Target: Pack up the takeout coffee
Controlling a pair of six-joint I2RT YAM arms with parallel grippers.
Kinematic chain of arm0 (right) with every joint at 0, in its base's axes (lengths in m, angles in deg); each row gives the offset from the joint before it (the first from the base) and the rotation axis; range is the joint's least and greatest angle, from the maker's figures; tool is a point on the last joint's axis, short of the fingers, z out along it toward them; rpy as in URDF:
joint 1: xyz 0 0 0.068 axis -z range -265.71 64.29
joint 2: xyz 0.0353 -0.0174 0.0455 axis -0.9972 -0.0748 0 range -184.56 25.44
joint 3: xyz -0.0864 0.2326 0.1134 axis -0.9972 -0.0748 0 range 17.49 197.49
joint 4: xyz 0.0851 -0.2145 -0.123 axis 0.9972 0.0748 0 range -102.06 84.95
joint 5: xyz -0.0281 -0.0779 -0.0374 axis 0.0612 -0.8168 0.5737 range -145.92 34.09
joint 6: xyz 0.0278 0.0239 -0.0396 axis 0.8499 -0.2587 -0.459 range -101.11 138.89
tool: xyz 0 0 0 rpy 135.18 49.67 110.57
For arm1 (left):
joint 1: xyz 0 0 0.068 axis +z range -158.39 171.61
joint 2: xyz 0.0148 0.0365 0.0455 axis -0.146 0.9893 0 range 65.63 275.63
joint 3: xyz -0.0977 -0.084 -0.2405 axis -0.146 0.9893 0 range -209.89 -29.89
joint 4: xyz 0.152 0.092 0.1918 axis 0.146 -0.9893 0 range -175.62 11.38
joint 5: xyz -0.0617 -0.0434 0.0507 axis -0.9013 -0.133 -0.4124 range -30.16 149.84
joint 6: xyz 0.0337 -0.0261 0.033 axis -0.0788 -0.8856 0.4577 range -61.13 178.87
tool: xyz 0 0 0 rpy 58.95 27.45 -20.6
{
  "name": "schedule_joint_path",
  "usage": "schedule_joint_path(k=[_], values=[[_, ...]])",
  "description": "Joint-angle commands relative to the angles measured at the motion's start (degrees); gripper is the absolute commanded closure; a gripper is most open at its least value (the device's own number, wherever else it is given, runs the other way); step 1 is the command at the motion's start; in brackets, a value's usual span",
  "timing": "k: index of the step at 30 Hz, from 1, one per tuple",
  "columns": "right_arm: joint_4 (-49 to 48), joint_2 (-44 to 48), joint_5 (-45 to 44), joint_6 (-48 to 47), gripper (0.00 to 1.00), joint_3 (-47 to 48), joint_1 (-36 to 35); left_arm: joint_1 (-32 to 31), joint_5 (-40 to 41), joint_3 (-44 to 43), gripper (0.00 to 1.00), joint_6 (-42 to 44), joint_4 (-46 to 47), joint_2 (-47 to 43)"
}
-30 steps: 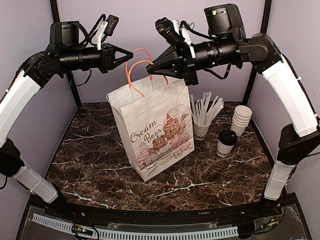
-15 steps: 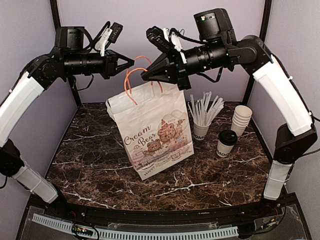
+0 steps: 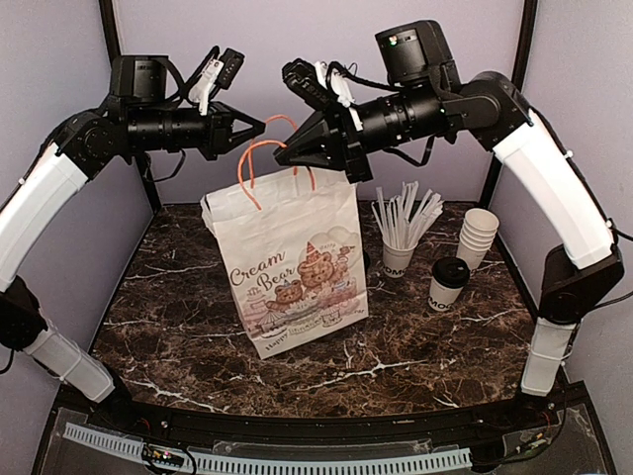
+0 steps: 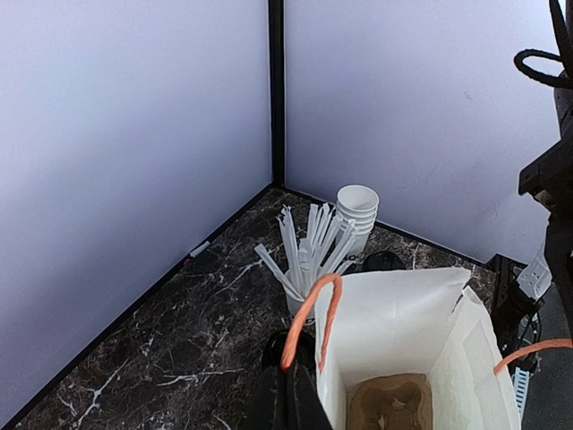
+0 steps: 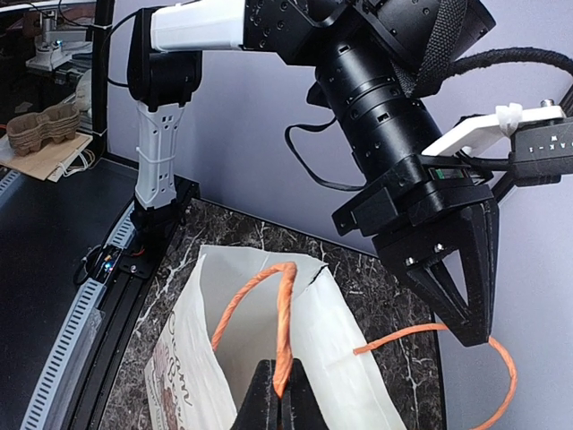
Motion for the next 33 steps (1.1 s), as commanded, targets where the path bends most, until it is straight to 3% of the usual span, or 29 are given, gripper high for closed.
schedule_joint_path(k=[1, 4, 5, 6, 7, 8, 9, 11, 14, 22, 27, 33], values=[[-1.14, -0.71, 1.09, 0.5, 1.0, 0.96, -0.66, 0.29, 0.38, 1.1, 1.0, 1.08, 0.52, -2.42], [-1.1, -0.81, 1.21, 0.5, 0.98, 0.94, -0.78, 0.27, 0.73, 1.26, 1.0, 1.23, 0.5, -2.69], [-0.91, -0.82, 1.21, 0.37, 0.91, 0.94, -0.83, 0.29, 0.86, 1.25, 0.97, 1.31, 0.41, -2.71], [-0.53, -0.82, 1.32, 0.19, 0.8, 0.99, -0.81, 0.28, 1.31, 1.25, 0.89, 1.32, 0.1, -2.71], [-0.36, -0.82, 1.3, 0.15, 0.67, 0.95, -0.8, 0.32, 1.81, 1.25, 0.67, 1.2, -0.05, -2.71], [-0.19, -0.75, 1.09, 0.3, 0.55, 0.88, -0.76, 0.29, 3.05, 1.25, 0.56, 1.09, -0.26, -2.71], [0.05, -0.58, 0.89, 0.13, 0.45, 0.74, -0.82, 0.28, 3.56, 1.25, 0.38, 0.94, -0.48, -2.71], [0.28, -0.1, 0.2, -0.2, 0.29, 0.26, -0.78, 0.28, 5.3, 1.35, 0.25, 0.82, -0.79, -2.67], [0.27, 0.39, -0.69, -0.17, 0.15, -0.44, -0.7, 0.33, 7.19, 1.41, 0.2, 0.89, -1.07, -2.75], [1.93, 6.11, -3.94, -1.85, 0.09, -8.41, 2.56, 0.27, 8.23, 7.34, 0.19, 1.58, 0.54, -5.67], [0.0, 15.82, -4.77, -1.82, 0.1, -23.97, 14.1, 0.29, 15.25, 22.73, 0.18, 3.55, 5.69, -12.82], [-5.15, 28.35, -6.8, 0.06, 0.1, -46.79, 31.78, 2.44, 24.49, 40.33, 0.02, 4.85, 14.87, -19.88]])
